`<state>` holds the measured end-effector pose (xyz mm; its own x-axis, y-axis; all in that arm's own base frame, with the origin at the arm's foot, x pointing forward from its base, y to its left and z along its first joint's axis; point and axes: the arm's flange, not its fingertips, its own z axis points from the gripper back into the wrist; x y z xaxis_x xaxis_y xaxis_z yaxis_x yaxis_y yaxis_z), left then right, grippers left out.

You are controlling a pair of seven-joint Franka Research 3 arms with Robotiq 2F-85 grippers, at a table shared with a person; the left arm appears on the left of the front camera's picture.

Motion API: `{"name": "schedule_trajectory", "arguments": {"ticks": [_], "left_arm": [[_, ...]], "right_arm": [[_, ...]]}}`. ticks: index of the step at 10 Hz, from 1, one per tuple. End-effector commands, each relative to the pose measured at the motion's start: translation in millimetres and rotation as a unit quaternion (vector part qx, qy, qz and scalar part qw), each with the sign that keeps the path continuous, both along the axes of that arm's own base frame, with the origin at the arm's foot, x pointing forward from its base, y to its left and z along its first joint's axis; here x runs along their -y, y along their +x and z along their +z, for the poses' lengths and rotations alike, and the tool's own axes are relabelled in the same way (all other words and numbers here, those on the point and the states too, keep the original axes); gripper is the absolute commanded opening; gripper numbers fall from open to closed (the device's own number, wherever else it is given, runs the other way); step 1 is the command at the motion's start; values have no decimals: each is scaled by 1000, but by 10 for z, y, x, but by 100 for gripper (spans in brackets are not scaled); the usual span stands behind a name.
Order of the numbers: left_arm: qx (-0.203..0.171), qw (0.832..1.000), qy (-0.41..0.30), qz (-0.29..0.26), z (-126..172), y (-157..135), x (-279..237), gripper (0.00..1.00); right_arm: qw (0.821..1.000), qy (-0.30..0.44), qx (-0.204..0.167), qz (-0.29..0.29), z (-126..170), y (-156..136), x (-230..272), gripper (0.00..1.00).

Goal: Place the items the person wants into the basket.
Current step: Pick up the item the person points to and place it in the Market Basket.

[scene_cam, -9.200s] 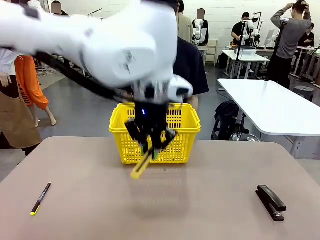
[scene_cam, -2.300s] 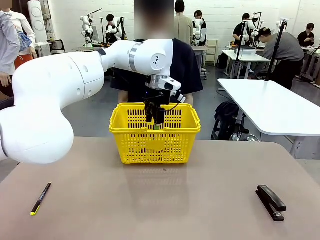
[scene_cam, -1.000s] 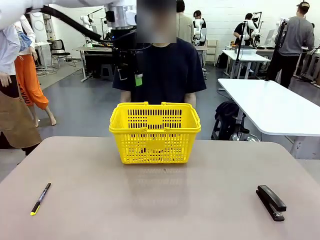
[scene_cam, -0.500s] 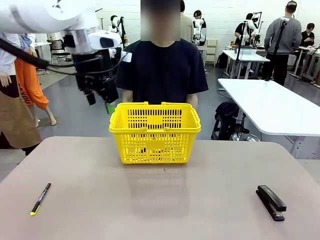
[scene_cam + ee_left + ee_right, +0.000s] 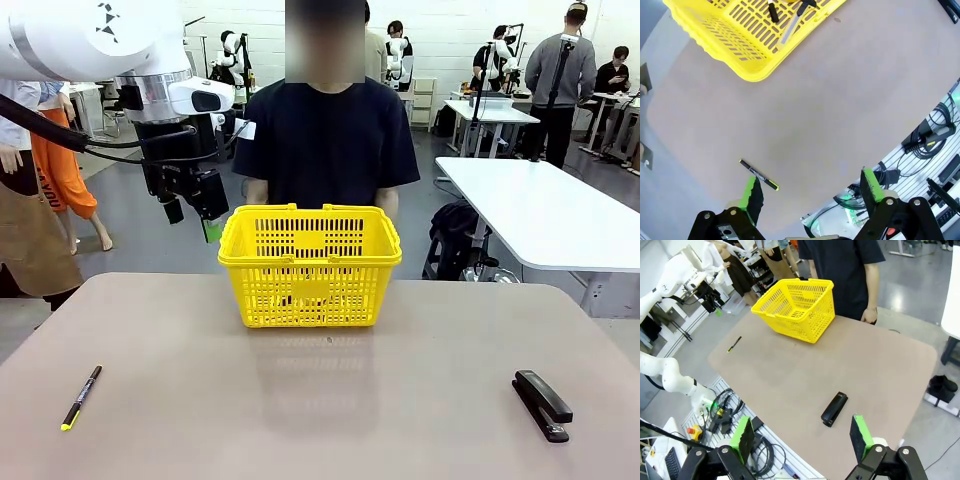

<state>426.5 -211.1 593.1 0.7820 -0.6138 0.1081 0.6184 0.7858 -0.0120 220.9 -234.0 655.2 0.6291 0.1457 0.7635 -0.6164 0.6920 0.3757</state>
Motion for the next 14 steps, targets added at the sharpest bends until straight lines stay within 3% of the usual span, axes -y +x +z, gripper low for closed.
{"name": "schedule_trajectory", "arguments": {"ticks": [1,13,14], "left_arm": [[6,1000,-3,0,23,-25,9,100],[0,1000,-1,-3,7,-10,25,100],[-27,996,-31,-75,98,-186,-290,100]], "right_arm": [[1000,7,11,7,22,6,3,100],[1000,7,11,7,22,6,3,100],[1000,7,11,7,22,6,3,100]]}}
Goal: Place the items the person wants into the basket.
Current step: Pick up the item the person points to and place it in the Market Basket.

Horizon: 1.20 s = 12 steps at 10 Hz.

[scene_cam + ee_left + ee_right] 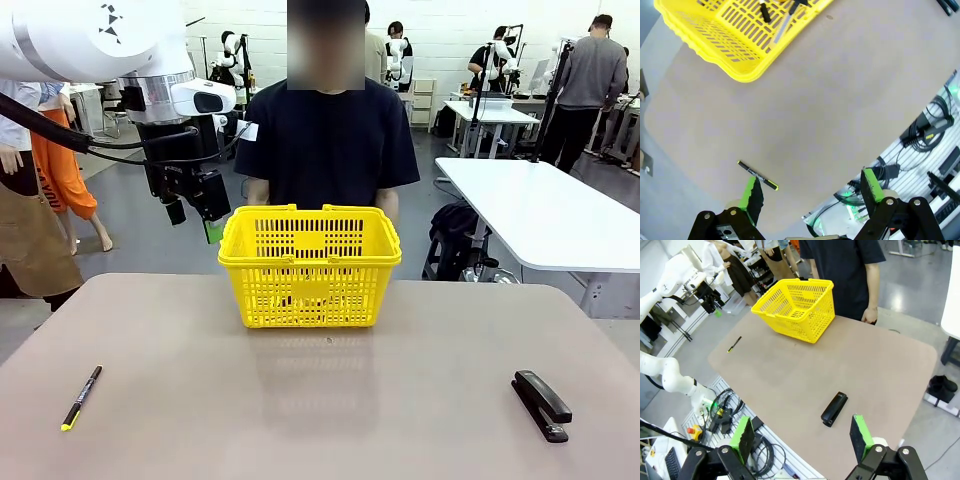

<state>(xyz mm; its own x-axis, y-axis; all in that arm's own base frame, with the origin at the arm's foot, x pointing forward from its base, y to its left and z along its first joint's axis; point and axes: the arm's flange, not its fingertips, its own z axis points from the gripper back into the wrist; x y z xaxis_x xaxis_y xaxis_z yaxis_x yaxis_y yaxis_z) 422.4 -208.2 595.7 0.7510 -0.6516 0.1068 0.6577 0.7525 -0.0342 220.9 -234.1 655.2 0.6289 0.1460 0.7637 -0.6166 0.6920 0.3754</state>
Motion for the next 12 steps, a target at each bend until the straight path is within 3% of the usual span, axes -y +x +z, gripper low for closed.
{"name": "schedule_trajectory", "arguments": {"ticks": [1,2,4,6,8,10,11,12], "left_arm": [[-24,988,-62,-137,243,-469,-581,100],[-5,972,-110,-210,363,-894,-956,100],[20,941,-179,-287,502,-1121,-1732,100],[119,922,-250,-272,238,-1524,-2281,100],[194,899,-303,-249,306,-1669,-2828,100],[206,877,-357,-246,438,-1726,-3260,100],[191,868,-378,-258,575,-1580,-3489,100],[169,872,-379,-260,589,-1524,-3602,100]], "right_arm": [[1000,7,10,7,22,6,2,100],[1000,7,10,7,22,6,2,100],[1000,7,10,7,22,6,2,100],[1000,7,10,7,22,6,2,100],[1000,7,10,7,22,6,2,100],[1000,7,10,7,22,6,2,100],[1000,7,10,7,22,6,2,100],[1000,7,10,7,22,6,2,100]]}}
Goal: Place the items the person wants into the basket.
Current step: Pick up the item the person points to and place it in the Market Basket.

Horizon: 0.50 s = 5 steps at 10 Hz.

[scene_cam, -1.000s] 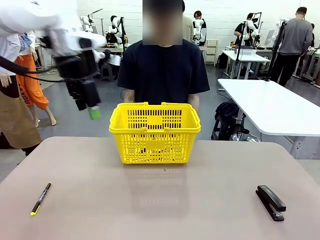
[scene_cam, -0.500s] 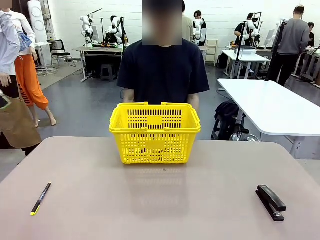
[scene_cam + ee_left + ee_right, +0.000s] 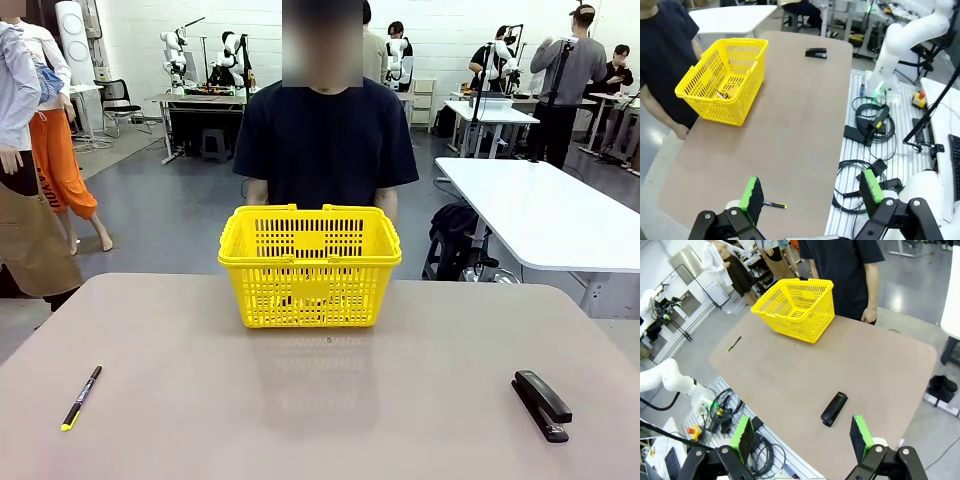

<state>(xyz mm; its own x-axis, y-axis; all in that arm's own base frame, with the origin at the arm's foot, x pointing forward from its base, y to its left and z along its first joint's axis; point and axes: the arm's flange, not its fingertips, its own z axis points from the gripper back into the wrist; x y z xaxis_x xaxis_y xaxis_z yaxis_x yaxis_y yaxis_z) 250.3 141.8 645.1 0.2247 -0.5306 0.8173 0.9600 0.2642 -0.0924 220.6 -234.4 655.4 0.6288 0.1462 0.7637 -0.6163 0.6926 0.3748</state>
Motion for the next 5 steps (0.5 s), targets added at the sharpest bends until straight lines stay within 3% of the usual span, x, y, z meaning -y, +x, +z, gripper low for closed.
{"name": "schedule_trajectory", "arguments": {"ticks": [1,3,5], "left_arm": [[-30,999,-5,-30,67,207,-157,100],[-37,999,-4,-36,139,360,-255,100],[-46,998,-12,-32,33,261,-257,100]], "right_arm": [[1000,7,10,7,20,8,-1,100],[1000,7,10,7,20,8,-1,100],[1000,7,10,7,20,8,-1,100]]}}
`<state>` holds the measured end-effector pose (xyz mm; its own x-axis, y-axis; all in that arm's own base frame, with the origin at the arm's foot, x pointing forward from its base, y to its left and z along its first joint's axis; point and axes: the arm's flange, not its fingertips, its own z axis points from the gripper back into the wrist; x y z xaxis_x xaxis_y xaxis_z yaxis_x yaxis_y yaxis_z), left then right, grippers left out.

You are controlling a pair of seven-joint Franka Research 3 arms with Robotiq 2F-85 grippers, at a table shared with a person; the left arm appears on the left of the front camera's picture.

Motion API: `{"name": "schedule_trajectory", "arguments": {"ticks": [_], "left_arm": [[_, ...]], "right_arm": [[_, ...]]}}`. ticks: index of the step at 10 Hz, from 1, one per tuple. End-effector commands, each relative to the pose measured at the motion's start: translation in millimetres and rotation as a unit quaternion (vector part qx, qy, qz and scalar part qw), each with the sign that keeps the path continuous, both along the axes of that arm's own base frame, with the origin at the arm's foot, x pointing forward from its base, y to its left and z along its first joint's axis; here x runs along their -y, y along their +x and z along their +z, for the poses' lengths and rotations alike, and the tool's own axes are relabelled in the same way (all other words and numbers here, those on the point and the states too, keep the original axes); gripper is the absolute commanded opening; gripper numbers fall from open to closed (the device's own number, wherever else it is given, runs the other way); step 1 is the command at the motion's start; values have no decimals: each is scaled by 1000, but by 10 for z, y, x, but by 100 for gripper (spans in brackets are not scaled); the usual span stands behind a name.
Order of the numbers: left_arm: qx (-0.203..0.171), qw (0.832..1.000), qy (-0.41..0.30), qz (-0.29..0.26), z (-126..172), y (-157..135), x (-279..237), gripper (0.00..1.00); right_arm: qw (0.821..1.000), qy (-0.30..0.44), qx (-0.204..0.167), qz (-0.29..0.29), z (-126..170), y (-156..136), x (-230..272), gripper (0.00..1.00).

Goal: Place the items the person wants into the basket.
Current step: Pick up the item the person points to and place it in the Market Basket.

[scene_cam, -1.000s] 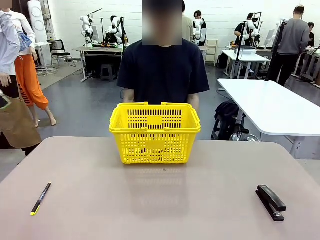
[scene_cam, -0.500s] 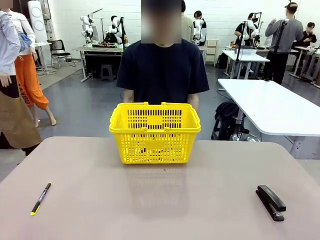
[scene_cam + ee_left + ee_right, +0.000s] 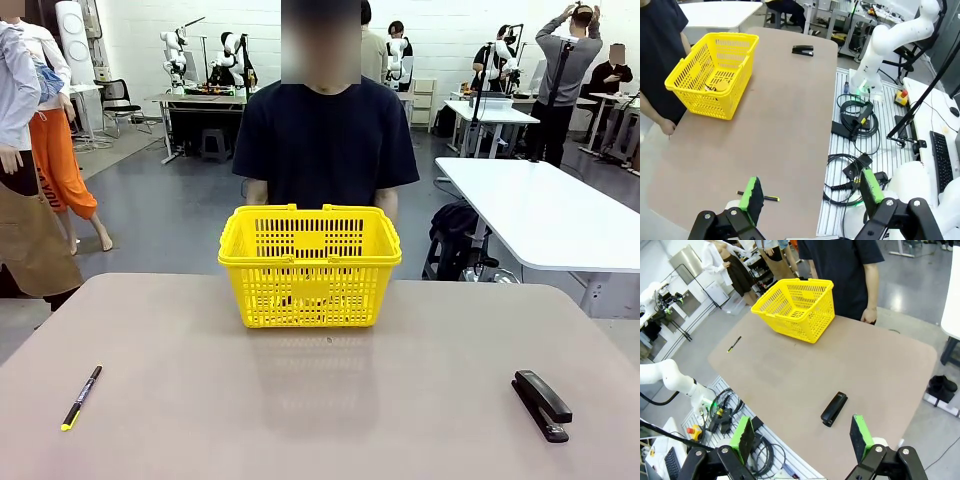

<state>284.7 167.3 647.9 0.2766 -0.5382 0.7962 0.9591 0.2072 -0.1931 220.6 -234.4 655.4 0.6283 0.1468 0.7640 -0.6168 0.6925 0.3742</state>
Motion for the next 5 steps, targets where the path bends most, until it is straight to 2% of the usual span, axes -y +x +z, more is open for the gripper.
{"name": "schedule_trajectory", "arguments": {"ticks": [1,5], "left_arm": [[0,1000,-2,0,42,-52,8,100],[0,1000,0,0,0,0,0,100]], "right_arm": [[1000,7,10,7,20,8,-1,100],[1000,7,10,7,20,8,-1,100]]}}
